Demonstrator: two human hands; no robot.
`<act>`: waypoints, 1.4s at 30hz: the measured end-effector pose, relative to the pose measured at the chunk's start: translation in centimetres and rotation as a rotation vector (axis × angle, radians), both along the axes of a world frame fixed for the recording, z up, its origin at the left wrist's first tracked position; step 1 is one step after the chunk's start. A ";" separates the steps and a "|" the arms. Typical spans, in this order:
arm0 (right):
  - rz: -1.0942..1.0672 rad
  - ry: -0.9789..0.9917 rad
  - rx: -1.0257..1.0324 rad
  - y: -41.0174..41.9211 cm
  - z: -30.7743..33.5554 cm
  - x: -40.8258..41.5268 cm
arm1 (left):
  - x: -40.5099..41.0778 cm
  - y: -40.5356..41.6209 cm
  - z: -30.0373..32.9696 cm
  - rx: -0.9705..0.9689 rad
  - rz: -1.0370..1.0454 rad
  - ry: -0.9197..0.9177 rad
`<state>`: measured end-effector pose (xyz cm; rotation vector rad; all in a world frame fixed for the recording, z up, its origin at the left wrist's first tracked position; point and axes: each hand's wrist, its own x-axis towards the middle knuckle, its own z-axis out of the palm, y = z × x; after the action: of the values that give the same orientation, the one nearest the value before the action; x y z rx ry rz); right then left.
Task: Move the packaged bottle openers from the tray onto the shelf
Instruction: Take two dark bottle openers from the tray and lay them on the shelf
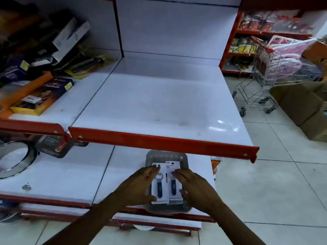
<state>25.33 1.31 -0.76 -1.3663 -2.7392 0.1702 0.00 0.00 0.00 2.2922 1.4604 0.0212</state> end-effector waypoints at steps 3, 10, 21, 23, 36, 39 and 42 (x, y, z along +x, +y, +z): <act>-0.074 -0.096 -0.245 3.6 -2.0 -1.1 | 1.6 4.3 -1.5 -0.138 -0.031 0.105; 0.001 -0.335 -0.272 9.2 -3.8 -3.4 | 3.0 8.8 -5.8 -0.142 -0.067 0.306; -0.258 0.144 -0.397 7.7 -0.5 -3.5 | 1.7 6.2 -3.8 -0.003 0.163 -0.066; -0.285 0.243 -0.420 6.3 1.1 -3.1 | 1.0 4.3 -2.3 -0.045 0.261 -0.304; -0.237 0.741 0.112 -4.3 22.3 -3.3 | -2.8 -4.8 19.3 0.539 0.417 -0.837; -0.213 0.937 0.102 -3.2 27.7 -3.1 | -3.0 -3.0 24.2 0.586 0.410 -1.030; -0.198 1.010 0.102 0.8 31.7 -2.8 | -3.7 1.1 27.5 0.630 0.390 -1.126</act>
<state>22.56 2.11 30.97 -1.0753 -1.7447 0.5246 -3.65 1.14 27.46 1.6994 1.2535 1.7557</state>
